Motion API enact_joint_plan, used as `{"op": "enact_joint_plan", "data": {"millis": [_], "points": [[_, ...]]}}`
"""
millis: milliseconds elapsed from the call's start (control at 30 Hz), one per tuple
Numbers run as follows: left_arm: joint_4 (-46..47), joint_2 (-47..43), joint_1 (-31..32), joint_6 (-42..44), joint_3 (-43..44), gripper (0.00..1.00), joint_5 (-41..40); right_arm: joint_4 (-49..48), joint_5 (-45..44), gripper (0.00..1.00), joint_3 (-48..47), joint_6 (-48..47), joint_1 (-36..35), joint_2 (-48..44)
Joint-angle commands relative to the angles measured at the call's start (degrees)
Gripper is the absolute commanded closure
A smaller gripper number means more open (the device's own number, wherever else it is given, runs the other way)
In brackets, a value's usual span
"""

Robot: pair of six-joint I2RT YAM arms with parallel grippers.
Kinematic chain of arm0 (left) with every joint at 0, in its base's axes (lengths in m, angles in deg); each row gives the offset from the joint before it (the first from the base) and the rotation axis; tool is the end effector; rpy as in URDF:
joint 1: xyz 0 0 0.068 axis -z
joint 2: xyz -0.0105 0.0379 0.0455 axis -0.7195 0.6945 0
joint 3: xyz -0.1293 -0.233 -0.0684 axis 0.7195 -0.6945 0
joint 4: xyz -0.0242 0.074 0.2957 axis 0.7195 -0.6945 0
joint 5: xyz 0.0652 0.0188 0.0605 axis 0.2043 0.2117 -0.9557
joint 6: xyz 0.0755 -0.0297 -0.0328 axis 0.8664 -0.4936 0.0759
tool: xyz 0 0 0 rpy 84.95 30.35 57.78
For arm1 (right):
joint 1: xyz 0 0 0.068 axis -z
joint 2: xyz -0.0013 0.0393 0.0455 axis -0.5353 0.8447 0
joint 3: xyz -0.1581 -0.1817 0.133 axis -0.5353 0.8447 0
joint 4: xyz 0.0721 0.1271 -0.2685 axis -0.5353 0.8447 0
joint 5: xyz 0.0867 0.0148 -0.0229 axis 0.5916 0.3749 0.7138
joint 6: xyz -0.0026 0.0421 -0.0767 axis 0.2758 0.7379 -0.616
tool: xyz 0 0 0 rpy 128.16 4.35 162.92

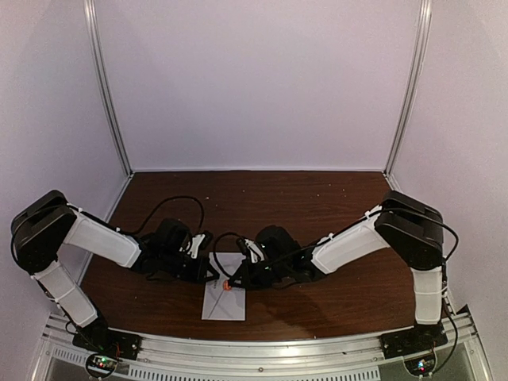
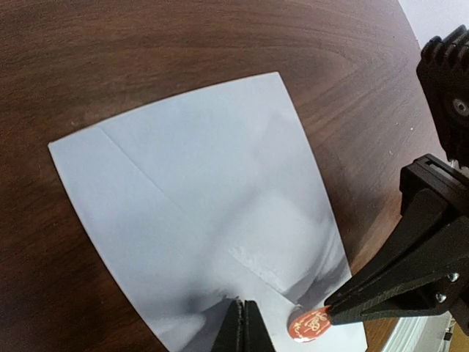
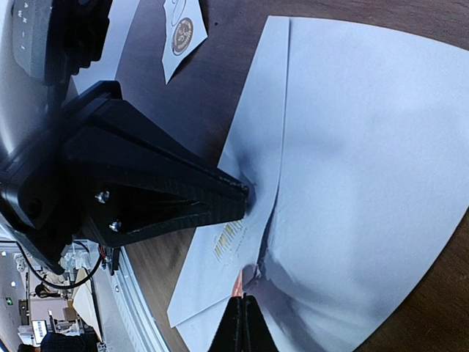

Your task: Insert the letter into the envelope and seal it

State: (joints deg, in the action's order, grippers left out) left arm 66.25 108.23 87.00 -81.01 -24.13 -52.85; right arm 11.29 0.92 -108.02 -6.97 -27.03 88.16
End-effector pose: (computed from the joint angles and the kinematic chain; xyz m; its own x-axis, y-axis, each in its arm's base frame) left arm 0.2263 -0.2354 0.0432 -0.9381 0.0597 -0.3412 0.2749 0.7275 -0.6287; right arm 0.2080 0.4261 0.0567 -0.9372 -0.2260 -0.2657 -0.3433 0.4626 0.8174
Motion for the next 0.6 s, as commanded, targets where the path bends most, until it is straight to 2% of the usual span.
{"op": "enact_joint_plan", "data": {"millis": [0,567], "points": [[-3.3,1.7,0.5,1.0,-1.4,1.00,-0.5,-0.7,-1.9,1.00,-1.4,-0.4,-0.2,0.9],[-3.9,1.6,0.5,1.2,-1.1,1.00,-0.5,-2.2,-1.8,1.00,-1.7,-0.6,0.6,1.9]]}}
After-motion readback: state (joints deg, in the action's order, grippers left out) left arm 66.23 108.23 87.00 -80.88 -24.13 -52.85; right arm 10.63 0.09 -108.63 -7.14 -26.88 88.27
